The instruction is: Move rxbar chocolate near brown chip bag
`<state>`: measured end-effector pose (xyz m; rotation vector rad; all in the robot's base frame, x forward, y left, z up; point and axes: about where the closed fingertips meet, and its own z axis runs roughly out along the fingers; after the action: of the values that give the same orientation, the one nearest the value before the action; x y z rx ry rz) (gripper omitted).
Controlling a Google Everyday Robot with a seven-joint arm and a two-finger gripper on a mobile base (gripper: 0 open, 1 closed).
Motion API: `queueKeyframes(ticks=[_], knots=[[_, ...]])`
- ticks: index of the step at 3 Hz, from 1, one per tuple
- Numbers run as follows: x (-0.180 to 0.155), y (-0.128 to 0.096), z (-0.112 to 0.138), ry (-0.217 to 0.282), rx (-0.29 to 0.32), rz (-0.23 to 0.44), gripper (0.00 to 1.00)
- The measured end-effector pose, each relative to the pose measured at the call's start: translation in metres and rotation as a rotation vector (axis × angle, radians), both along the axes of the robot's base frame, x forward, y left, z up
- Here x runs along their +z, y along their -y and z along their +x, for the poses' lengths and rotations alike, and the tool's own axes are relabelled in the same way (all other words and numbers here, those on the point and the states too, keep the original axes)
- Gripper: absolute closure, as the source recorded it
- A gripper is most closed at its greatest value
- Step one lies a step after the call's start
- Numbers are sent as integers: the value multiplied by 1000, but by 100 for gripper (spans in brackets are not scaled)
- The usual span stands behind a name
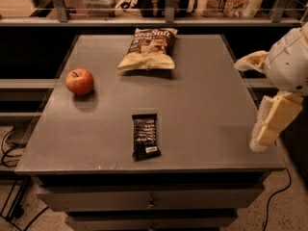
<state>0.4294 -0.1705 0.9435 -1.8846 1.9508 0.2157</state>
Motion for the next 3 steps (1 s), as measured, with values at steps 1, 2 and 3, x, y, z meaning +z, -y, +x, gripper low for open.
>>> queueKeyframes(ticks=[1, 2, 3], knots=[[-21, -27, 4, -11, 4, 83, 0], [-50, -54, 9, -55, -19, 142, 0], [-53, -56, 9, -56, -23, 143, 0]])
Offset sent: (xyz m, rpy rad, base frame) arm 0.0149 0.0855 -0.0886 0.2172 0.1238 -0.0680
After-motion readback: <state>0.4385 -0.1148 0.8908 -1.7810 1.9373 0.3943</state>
